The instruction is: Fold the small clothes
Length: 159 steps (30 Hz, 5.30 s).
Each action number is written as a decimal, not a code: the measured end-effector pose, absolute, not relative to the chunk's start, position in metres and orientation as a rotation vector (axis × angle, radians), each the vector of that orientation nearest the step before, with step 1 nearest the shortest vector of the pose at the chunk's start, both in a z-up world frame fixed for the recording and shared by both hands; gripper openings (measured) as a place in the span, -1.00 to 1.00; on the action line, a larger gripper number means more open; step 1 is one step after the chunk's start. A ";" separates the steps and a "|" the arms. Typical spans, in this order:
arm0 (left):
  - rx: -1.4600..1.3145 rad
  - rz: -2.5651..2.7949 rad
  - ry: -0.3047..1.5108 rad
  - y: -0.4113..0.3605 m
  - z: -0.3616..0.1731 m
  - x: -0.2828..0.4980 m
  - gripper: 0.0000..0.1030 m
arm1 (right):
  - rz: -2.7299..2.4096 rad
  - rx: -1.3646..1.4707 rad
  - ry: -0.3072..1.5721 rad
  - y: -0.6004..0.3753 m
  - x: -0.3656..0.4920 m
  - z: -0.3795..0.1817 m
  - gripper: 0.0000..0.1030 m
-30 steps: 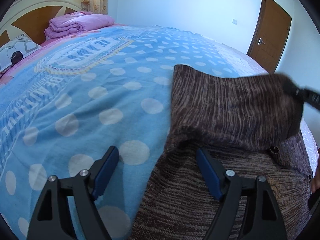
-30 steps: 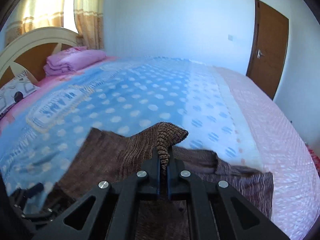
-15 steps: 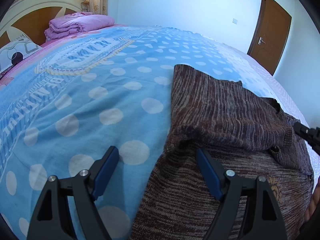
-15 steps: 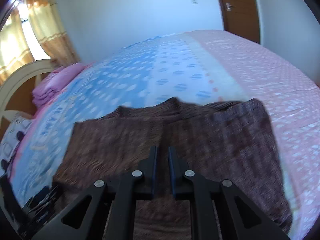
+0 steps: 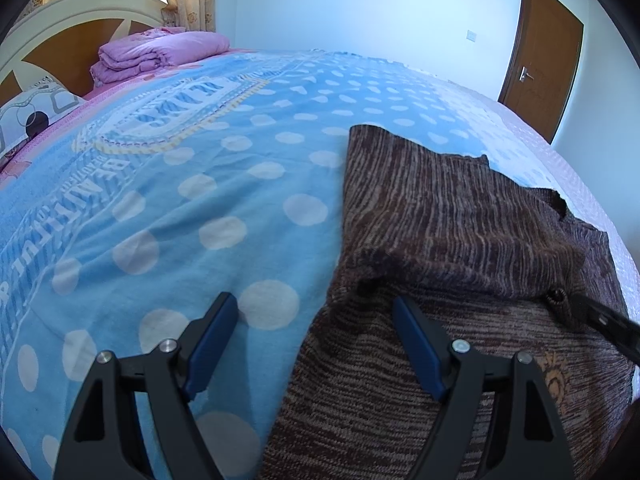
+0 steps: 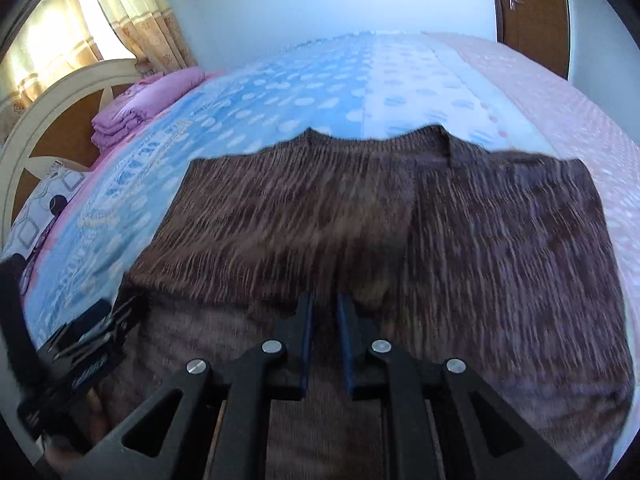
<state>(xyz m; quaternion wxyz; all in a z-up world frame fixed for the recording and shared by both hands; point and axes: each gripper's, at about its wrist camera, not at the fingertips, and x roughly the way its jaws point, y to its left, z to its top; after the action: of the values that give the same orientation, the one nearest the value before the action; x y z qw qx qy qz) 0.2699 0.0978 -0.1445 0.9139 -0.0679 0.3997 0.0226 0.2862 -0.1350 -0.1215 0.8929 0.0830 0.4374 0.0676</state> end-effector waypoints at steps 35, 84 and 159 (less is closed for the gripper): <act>0.065 -0.052 0.849 0.047 -0.132 0.166 0.88 | -0.009 0.128 0.747 -0.156 0.095 -0.087 0.07; 0.050 -0.226 0.947 0.139 -0.144 0.034 0.67 | -0.114 0.174 0.954 -0.225 -0.043 -0.117 0.07; 0.511 -0.575 0.945 0.128 -0.116 0.133 0.48 | -0.167 0.335 0.850 -0.266 0.121 -0.121 -0.85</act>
<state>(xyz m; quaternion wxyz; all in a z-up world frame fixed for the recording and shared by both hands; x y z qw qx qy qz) 0.1329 0.1279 -0.1162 0.8201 0.2399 0.4438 -0.2702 0.1210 -0.2661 -0.1209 0.8940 0.1615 0.4100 -0.0806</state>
